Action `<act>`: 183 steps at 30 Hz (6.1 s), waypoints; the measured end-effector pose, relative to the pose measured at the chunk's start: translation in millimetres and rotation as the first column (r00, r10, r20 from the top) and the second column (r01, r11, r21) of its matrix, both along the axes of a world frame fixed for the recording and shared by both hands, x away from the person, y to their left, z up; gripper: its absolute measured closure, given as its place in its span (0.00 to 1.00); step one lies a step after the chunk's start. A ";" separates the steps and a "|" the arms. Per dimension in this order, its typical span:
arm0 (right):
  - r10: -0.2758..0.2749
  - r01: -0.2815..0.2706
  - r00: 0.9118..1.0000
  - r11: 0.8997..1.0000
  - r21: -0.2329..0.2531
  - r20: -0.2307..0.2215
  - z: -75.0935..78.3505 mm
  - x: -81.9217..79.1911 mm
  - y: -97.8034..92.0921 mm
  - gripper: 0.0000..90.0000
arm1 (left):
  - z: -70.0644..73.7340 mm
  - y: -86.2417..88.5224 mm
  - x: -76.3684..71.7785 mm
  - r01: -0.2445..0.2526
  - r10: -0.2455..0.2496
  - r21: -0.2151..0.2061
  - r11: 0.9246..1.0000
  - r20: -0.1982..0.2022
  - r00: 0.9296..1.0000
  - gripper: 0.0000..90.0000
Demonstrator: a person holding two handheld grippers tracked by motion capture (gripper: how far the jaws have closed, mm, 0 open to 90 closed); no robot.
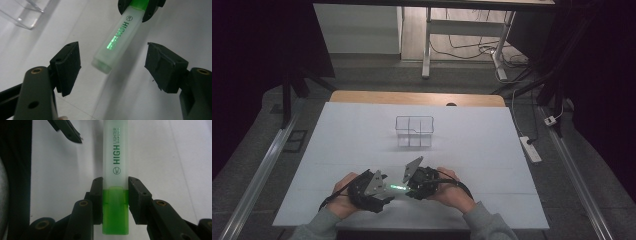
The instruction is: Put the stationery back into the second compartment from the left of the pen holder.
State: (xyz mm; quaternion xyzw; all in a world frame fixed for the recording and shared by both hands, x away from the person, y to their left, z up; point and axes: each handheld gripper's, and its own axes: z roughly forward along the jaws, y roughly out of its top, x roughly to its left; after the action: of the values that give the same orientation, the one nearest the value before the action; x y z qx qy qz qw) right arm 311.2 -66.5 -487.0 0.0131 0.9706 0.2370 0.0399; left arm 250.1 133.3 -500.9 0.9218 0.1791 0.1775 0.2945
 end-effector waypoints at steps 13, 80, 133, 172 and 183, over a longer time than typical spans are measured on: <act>0.122 -0.122 0.992 0.992 -0.021 0.000 -3.6 -15.1 9.0 0.75 | -12.1 -8.9 2.1 0.093 -0.089 0.068 0.993 -0.062 0.994 0.42; -0.332 0.361 0.932 0.834 0.418 -0.143 5.8 16.1 -40.0 0.38 | -5.9 16.4 9.0 -0.102 0.117 -0.204 0.974 0.061 0.991 0.72; -0.303 0.414 0.910 0.709 0.571 -0.283 18.0 15.7 -48.8 0.83 | -20.8 -5.7 15.5 -0.160 0.164 -0.142 0.977 0.019 0.986 0.49; -0.396 0.418 0.897 0.620 0.664 -0.195 57.0 23.0 -90.6 0.83 | -17.2 68.4 14.5 -0.319 0.298 -0.245 0.915 -0.118 0.947 0.36; -0.435 0.431 0.883 0.603 0.671 -0.177 75.3 31.6 -98.9 0.83 | -18.7 79.2 10.9 -0.330 0.308 -0.246 0.911 -0.125 0.943 0.35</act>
State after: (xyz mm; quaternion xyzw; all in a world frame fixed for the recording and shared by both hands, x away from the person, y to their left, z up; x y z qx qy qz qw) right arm 342.8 -165.4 -411.7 0.2607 0.7770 0.5658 0.0904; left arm 261.0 212.5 -519.6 0.8393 0.3613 0.1592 0.3737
